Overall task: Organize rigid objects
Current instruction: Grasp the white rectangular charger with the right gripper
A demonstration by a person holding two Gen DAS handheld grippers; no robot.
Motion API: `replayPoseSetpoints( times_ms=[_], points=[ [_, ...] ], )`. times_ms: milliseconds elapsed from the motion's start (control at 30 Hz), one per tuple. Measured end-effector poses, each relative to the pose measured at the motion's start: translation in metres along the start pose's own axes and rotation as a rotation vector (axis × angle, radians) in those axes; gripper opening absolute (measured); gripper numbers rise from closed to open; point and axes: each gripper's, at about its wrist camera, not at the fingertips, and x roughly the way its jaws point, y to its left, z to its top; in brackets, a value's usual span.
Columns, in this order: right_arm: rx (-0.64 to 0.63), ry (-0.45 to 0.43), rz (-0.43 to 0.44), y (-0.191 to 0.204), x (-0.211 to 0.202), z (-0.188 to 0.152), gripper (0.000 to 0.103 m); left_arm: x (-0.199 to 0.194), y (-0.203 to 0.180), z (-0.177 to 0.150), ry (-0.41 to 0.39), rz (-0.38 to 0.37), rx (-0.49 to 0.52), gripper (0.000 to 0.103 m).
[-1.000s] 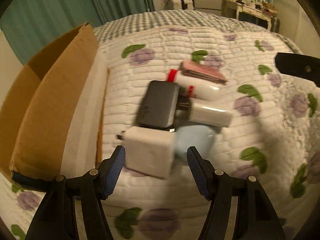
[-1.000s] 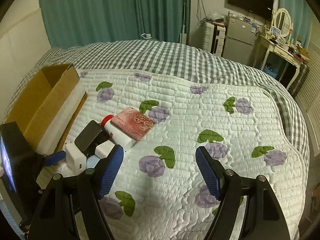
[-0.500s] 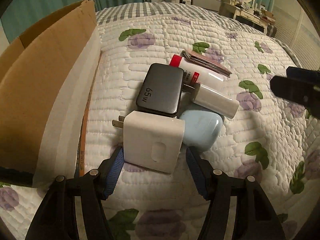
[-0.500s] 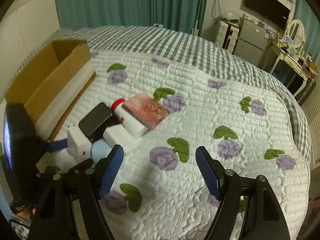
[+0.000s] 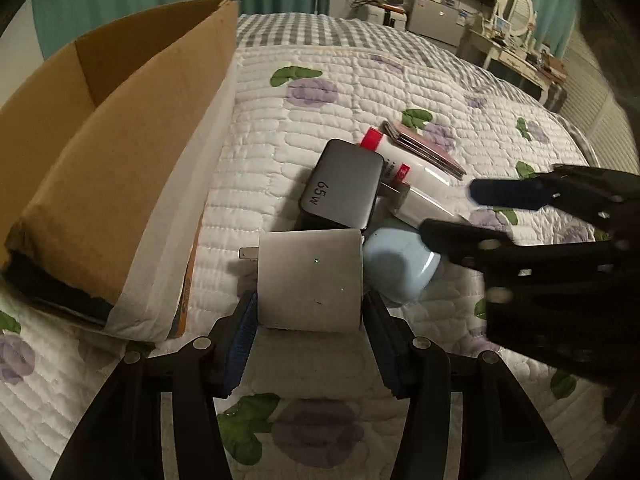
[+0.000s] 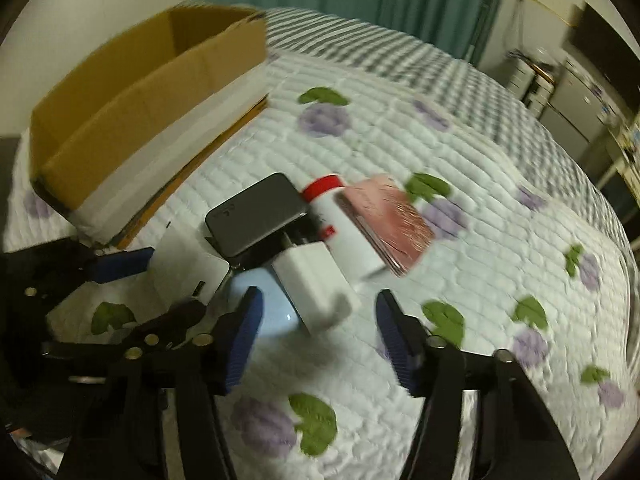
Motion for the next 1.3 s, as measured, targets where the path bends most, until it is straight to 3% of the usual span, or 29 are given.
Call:
replayPoseSetpoints(
  times_ms=[267, 300, 533, 933, 1300],
  points=[
    [-0.016, 0.019, -0.021, 0.005, 0.027, 0.009, 0.045, 0.003, -0.004, 0.003, 0.01, 0.014, -0.006, 0.054],
    [-0.02, 0.014, -0.024, 0.006, 0.025, 0.008, 0.036, 0.003, -0.005, 0.002, 0.011, 0.015, -0.002, 0.054],
    [0.005, -0.048, -0.052, 0.002, 0.004, 0.002, 0.025, -0.002, -0.011, -0.003, 0.012, 0.008, 0.015, 0.053],
    [0.112, -0.131, -0.039, -0.008, -0.045, -0.019, 0.021, -0.019, -0.022, -0.01, -0.005, -0.025, 0.036, 0.052],
    [0.099, 0.043, -0.064, -0.004, -0.012, -0.034, 0.022, -0.017, -0.022, -0.012, 0.008, -0.038, 0.056, 0.052]
  ],
)
